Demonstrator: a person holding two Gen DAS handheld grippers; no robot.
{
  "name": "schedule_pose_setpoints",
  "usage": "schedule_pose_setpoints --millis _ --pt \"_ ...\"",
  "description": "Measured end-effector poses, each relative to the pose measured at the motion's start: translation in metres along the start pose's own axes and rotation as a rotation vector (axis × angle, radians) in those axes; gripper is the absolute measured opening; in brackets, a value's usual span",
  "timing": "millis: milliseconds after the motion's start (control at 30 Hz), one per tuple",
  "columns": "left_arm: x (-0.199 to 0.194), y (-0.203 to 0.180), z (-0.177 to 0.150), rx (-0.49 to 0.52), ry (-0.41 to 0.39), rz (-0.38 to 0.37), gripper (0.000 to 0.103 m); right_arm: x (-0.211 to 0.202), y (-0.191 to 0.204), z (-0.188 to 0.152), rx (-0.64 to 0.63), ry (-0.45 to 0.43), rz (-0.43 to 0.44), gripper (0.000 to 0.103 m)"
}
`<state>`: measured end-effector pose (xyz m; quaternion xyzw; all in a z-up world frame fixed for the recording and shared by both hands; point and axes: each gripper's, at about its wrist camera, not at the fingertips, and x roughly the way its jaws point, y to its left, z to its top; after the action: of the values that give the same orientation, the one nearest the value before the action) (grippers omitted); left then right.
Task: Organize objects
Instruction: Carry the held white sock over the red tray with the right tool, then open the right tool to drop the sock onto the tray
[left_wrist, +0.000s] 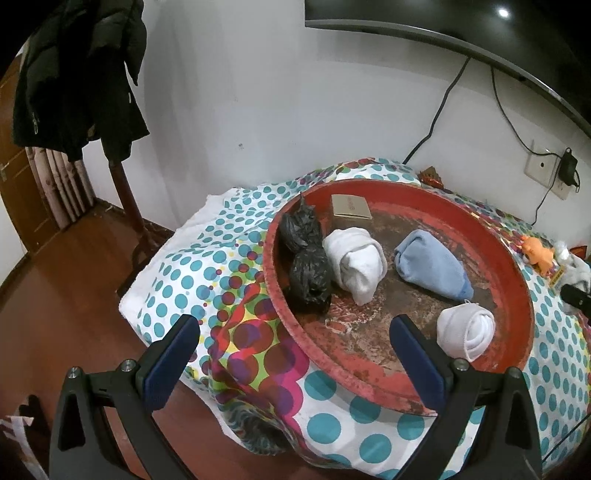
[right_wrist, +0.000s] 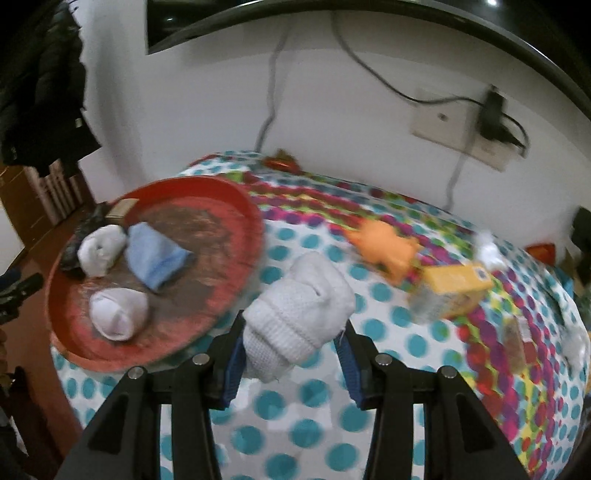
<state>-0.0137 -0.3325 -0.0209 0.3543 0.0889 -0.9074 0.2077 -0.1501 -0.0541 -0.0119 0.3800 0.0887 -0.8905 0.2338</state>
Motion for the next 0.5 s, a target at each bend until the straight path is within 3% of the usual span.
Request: schedule_pose_setpoints --millis 200,500 --pt "0.002 0.004 0.0 -0.015 0.006 -0.003 0.102 0.01 0.038 0.012 -0.034 0.027 0.052 0.046" --pt "0.003 0.016 0.003 -0.044 0.008 0.017 0.102 0.03 0.082 0.026 -0.107 0.065 0.044 0.046"
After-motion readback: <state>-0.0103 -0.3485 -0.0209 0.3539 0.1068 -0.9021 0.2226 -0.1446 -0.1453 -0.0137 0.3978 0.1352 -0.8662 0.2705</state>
